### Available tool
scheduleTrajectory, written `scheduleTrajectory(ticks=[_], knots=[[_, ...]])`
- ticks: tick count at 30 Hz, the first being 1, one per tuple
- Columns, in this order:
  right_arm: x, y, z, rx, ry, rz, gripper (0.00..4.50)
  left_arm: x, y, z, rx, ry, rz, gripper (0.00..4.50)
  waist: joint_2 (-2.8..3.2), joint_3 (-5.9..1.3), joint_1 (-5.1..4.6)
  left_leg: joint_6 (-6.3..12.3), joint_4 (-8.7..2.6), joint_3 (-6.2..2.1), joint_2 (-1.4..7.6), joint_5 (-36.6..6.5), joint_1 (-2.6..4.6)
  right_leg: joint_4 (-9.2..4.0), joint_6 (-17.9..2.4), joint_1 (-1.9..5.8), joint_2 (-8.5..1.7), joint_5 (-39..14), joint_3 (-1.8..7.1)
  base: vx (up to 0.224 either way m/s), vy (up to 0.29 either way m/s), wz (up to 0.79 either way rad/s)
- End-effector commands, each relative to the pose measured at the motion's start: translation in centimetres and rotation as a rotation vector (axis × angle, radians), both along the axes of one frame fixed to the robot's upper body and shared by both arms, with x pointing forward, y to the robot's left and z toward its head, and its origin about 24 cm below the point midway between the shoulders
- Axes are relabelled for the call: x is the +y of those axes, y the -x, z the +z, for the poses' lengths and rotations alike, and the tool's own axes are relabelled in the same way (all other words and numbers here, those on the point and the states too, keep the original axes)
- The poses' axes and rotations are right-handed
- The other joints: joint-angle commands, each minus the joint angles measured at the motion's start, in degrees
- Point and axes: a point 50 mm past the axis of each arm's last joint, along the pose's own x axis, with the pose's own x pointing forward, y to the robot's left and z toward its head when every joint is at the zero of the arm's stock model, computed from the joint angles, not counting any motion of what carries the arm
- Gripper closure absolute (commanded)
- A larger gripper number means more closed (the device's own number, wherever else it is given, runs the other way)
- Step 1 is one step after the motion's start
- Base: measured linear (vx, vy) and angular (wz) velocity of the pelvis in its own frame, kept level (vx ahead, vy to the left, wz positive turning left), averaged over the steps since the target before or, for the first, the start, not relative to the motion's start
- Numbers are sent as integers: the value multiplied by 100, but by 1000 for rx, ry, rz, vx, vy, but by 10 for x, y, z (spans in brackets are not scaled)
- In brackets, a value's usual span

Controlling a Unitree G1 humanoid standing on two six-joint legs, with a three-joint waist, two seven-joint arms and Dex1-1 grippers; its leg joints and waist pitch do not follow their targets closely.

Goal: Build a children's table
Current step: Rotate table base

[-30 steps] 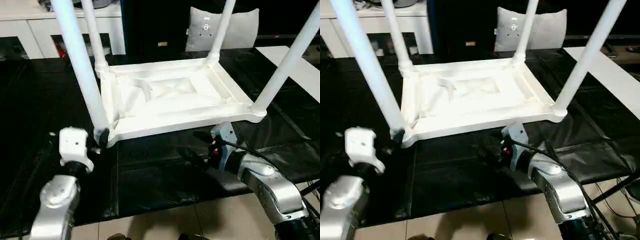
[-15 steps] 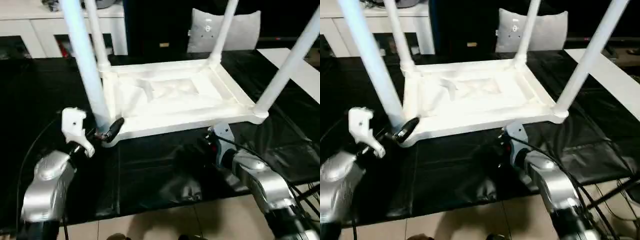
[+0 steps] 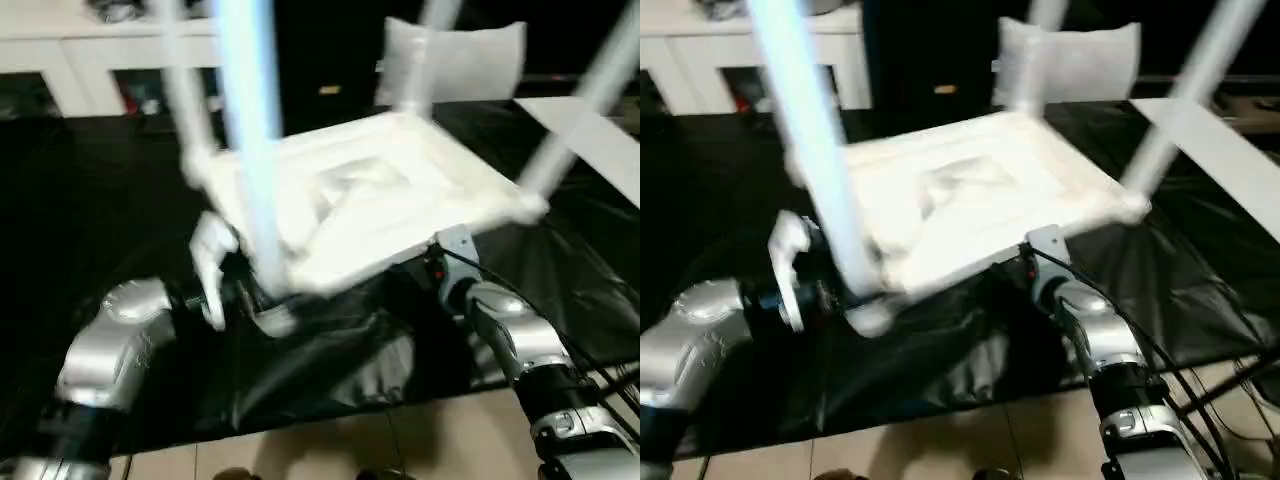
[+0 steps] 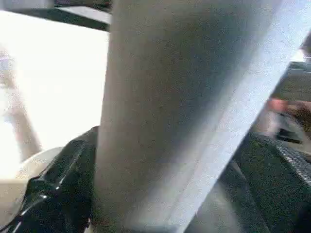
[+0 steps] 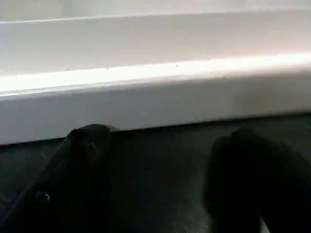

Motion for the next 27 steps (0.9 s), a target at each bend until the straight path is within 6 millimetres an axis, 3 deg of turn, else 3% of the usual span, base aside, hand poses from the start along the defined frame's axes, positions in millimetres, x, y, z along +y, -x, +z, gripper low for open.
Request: scheduleTrajectory(ticks=[1,5,6,14,17,18,22,27], knots=[[19,-8,13,-61,-35,74,0,-22,18,5,7,26,-164,5,-16,-361,6,-43,-451,-46,146,-1395,-13,-421,-782,364,-350,-2439,298,0,0,0],[28,-9,13,-66,-43,112,0,-35,26,5,9,39,-200,5,-40,-336,-74,-24,-438,-52,122,-1536,6,-503,-535,320,-320,-2992,276,0,0,0],[37,-9,13,-72,-54,154,0,-47,27,6,2,63,-212,5,-60,-327,-97,-8,-437,-41,119,-1541,3,-525,-525,311,-312,-3042,274,0,0,0],[59,-7,12,-78,-76,253,0,-82,26,12,-9,123,-237,5,-53,-376,-137,84,-417,-46,122,-1251,-38,-436,-730,353,-286,-2332,286,0,0,0],[64,-6,10,-75,-85,278,0,-93,25,16,-26,141,-242,5,-7,-384,-120,110,-405,-34,129,-1142,-25,-415,-840,349,-277,-2049,294,0,0,0],[65,-6,10,-77,-84,278,0,-98,26,18,-25,152,-253,5,-19,-387,-117,112,-406,-33,130,-1144,-23,-413,-870,359,-275,-2002,289,0,0,0],[65,-6,9,-83,-80,267,0,-104,21,18,-51,146,-223,5,4,-372,-119,83,-413,-37,130,-1279,-13,-429,-916,358,-276,-2088,284,0,0,0],[65,-5,9,-88,-100,273,0,-112,8,20,-117,142,-138,5,29,-366,-97,74,-413,-39,122,-1473,15,-491,-757,337,-267,-2378,274,0,0,0]])
